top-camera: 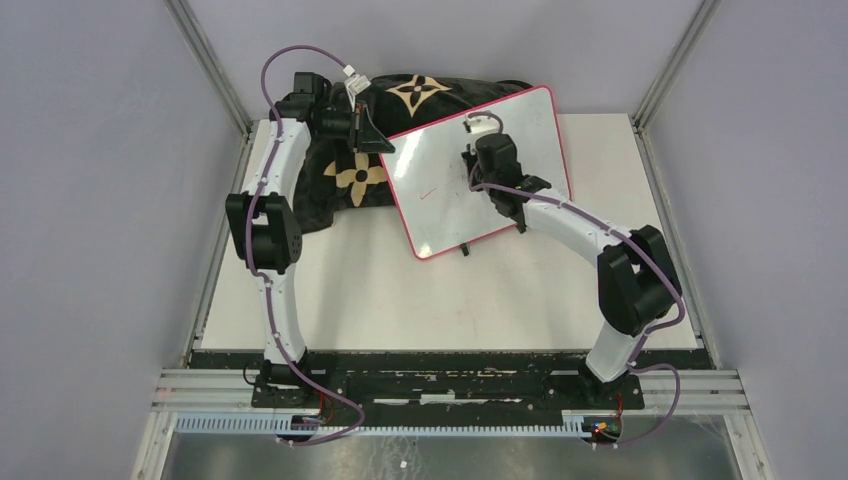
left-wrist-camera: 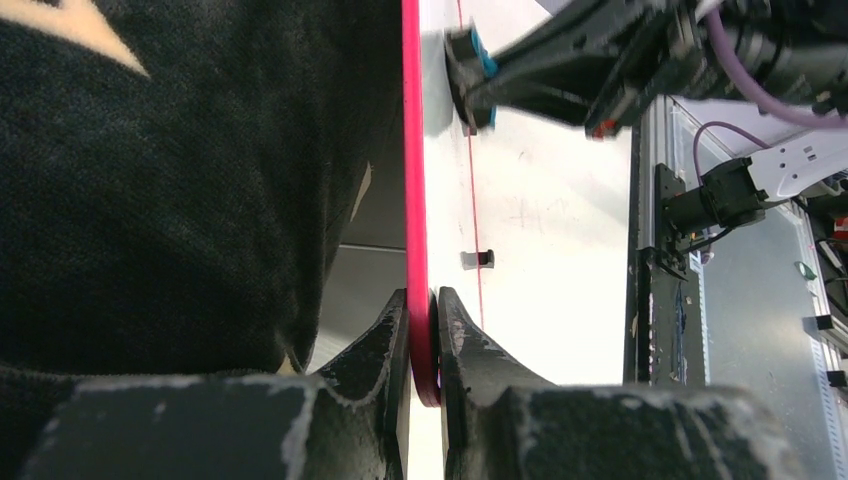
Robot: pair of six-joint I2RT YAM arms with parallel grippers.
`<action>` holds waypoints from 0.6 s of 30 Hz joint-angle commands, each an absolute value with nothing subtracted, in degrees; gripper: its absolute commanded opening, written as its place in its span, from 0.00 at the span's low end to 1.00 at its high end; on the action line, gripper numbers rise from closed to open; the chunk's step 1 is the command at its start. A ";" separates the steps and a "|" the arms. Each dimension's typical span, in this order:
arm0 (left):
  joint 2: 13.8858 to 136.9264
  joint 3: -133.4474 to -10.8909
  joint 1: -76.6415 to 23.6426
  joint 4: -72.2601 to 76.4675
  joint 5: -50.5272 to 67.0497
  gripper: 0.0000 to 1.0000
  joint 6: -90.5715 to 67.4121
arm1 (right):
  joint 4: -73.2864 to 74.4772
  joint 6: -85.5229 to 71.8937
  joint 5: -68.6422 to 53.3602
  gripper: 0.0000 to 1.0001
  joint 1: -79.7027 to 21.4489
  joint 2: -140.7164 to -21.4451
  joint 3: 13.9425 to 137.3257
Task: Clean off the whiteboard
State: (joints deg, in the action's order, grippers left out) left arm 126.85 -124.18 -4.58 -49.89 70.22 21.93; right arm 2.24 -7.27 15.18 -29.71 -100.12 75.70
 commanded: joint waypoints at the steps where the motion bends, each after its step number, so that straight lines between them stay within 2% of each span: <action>1: 125.86 -125.73 -5.78 -50.35 71.19 0.03 24.44 | 0.15 -7.84 13.63 0.01 -36.34 -99.17 75.22; 10: 125.60 -125.95 -5.88 -51.28 70.90 0.03 25.05 | 1.51 -6.70 17.53 0.01 -38.19 -103.24 77.43; 18: 125.60 -126.12 -5.88 -52.10 70.67 0.03 25.98 | 2.03 -8.58 17.80 0.01 -28.48 -100.41 73.45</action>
State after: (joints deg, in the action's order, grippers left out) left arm 126.85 -124.25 -4.71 -49.69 69.56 21.98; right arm 2.37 -7.99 11.66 -36.73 -102.04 75.16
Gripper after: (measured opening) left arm 0.181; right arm 0.038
